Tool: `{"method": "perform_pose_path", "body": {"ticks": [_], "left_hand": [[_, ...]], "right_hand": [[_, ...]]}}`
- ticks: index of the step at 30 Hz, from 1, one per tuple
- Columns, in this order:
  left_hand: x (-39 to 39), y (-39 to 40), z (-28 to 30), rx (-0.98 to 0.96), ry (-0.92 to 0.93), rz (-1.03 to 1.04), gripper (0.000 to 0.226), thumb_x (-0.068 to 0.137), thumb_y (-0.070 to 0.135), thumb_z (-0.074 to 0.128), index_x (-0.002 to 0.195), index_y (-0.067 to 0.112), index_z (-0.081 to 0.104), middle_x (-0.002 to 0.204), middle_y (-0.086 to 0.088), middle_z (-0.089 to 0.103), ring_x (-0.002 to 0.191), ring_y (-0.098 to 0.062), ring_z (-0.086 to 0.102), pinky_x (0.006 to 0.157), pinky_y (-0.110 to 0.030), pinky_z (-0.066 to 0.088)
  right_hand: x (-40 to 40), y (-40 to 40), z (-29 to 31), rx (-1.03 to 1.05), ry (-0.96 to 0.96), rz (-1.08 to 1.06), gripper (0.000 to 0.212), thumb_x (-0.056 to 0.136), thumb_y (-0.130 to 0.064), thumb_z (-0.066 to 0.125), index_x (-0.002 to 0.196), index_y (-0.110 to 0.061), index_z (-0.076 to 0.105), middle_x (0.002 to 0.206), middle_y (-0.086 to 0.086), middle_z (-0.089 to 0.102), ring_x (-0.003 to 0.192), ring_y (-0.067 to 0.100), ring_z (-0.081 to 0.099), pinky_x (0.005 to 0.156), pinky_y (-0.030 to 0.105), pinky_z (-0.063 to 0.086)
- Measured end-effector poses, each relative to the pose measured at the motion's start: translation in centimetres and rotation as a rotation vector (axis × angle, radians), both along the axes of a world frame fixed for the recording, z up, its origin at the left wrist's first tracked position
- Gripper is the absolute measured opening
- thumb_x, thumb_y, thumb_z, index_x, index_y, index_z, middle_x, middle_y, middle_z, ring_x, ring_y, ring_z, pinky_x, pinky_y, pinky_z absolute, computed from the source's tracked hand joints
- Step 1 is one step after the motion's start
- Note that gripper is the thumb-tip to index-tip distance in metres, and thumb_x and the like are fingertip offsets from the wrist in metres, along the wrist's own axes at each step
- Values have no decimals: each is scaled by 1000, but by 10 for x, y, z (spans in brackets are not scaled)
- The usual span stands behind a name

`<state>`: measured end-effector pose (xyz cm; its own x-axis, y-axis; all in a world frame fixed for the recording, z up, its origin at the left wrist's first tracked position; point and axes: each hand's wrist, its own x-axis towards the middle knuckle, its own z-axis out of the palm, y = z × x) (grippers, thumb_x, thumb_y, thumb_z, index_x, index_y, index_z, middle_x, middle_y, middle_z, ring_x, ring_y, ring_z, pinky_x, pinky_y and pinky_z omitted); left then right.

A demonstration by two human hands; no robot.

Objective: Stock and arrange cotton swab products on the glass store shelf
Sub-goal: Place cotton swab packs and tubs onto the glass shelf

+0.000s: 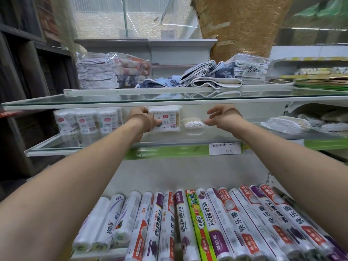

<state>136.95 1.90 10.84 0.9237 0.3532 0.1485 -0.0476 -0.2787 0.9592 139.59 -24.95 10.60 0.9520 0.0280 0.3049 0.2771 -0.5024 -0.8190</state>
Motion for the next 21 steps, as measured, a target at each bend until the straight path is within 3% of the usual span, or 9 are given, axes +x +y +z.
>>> {"method": "perform_pose_path", "body": {"ticks": [5,21], "left_hand": [[9,1,1,17,23,14,33,74,-4,85,86,15,61,107,-13,74,99,-31,72,89,-46,60],[19,3,-5,233,-9,81,29,69,14,93,87,16,70,91,-2,75,86,-18,72,84,-39,62]], "right_hand": [[5,8,4,-107,-29,9,38,79,-21,84,113,-20,68,106,-1,66,93,15,63,83,28,48],[28,1,2,-197,-53,15,37,79,-19,83,113,-19,67,110,4,65,97,19,61,85,31,49]]}}
